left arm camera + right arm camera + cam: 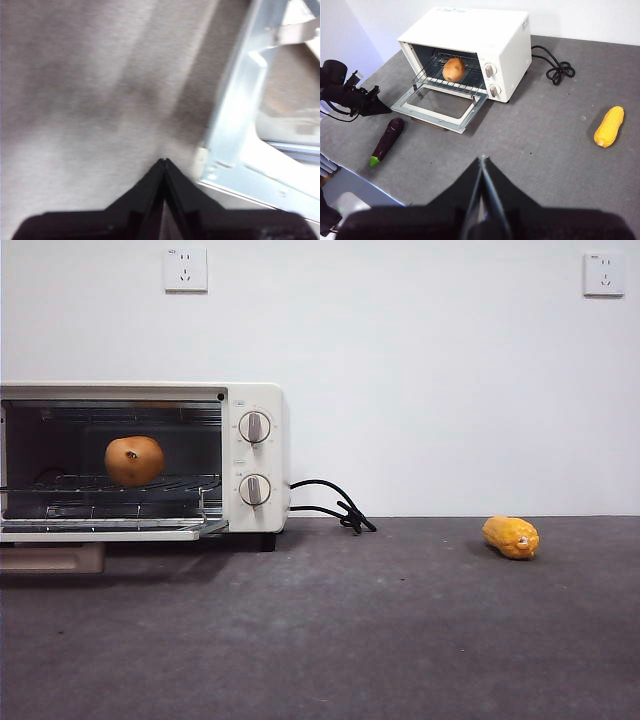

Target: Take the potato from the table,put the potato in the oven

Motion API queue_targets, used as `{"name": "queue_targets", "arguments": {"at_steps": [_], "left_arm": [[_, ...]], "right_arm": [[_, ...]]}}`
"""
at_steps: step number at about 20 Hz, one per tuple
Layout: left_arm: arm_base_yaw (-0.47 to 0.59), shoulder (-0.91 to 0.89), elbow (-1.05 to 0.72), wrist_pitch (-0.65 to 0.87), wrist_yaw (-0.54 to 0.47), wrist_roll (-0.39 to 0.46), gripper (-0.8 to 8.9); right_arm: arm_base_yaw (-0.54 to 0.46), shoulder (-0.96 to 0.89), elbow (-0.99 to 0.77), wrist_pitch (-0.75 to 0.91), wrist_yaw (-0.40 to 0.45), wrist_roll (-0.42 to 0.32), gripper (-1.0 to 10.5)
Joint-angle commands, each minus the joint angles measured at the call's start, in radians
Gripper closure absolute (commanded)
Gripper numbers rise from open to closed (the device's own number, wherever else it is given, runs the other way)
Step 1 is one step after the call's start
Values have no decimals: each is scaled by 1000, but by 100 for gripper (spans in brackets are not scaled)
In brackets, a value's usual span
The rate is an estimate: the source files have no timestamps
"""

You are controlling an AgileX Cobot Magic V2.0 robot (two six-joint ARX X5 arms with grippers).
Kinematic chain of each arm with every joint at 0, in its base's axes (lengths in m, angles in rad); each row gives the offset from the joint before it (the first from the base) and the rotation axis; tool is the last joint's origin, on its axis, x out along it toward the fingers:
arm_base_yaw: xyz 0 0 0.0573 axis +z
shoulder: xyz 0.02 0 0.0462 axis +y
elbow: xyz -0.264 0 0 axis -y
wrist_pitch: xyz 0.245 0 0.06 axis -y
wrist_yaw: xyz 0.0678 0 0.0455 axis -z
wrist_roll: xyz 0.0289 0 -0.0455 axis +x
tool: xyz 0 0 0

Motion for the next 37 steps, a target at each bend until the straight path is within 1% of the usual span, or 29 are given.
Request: {"name": "queue_targets", "arguments": {"at_steps": [1,5,6,10,15,17,25,32,37], "left_arm": [[-3,29,-9,18,33,-19,822],[-6,29,-10,24,51,-19,822],[-8,29,-9,26,71,-22,822],[-8,29,-9,73,187,-85,822],[-8,28,11,76,276,-124,822],[-8,26,26,77,281,-143,822],[-18,24,109,77,355,-183,822],[-69,24,212,82,353,-214,822],[-91,24,263,136,353,-272,822]], "right_arm": [[2,-2,-8,-23,4,12,947],[2,-2,-8,-23,4,19,947],[2,-2,-8,-23,4,19,947],[2,-2,-8,-23,4,35,947],[2,-2,-8,-23,4,36,947],[2,-2,-8,-23,8,36,947],[2,-2,-8,-23,30,36,947],[2,-2,-8,-23,30,38,947],[2,-2,-8,-23,30,45,947]]}}
